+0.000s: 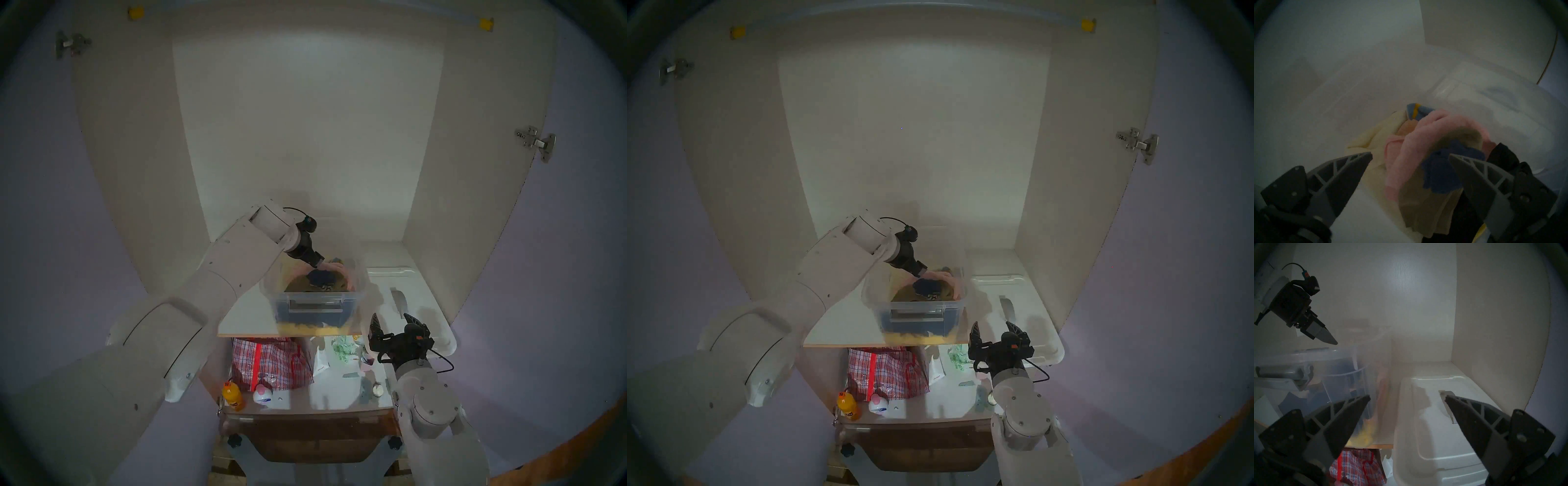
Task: Take socks out of the storage bin, place them on top of the cabinet, and put the lid back on the bin
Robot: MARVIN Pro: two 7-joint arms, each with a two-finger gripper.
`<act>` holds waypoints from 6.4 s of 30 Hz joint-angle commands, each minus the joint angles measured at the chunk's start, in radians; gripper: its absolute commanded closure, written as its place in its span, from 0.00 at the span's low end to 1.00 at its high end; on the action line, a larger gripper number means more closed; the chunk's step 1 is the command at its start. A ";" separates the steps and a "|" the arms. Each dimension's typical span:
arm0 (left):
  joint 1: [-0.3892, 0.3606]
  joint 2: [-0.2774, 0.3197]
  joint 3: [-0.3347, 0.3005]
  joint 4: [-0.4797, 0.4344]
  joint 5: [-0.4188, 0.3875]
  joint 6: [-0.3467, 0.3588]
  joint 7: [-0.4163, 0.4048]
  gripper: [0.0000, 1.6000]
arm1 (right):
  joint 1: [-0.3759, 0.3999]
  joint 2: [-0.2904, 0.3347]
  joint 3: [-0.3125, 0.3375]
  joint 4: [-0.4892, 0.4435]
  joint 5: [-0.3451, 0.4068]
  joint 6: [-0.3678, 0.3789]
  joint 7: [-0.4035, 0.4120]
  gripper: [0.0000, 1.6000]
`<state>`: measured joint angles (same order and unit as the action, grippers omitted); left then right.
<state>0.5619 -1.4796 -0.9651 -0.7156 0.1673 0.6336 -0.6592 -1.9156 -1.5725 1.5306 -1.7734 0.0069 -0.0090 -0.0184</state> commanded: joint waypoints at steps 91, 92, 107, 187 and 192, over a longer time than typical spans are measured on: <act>-0.266 -0.220 0.369 0.556 0.126 -0.465 0.045 1.00 | 0.008 0.000 0.000 -0.027 0.001 -0.006 0.000 0.00; -0.270 -0.216 0.361 0.554 0.126 -0.469 0.055 1.00 | 0.008 0.000 0.000 -0.027 0.001 -0.006 0.000 0.00; -0.310 -0.176 0.278 0.526 0.107 -0.461 0.058 1.00 | 0.008 0.000 0.000 -0.027 0.001 -0.006 0.000 0.00; 0.123 0.273 -0.047 -0.017 0.011 -0.079 0.419 1.00 | 0.016 0.000 0.000 -0.012 0.000 -0.007 -0.001 0.00; 0.261 0.307 -0.131 -0.179 -0.023 -0.026 0.436 1.00 | 0.015 0.000 0.000 -0.015 0.000 -0.008 -0.001 0.00</act>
<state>0.7975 -1.1947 -1.0569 -0.8247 0.1721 0.5703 -0.2409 -1.9100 -1.5715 1.5300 -1.7614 0.0069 -0.0090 -0.0195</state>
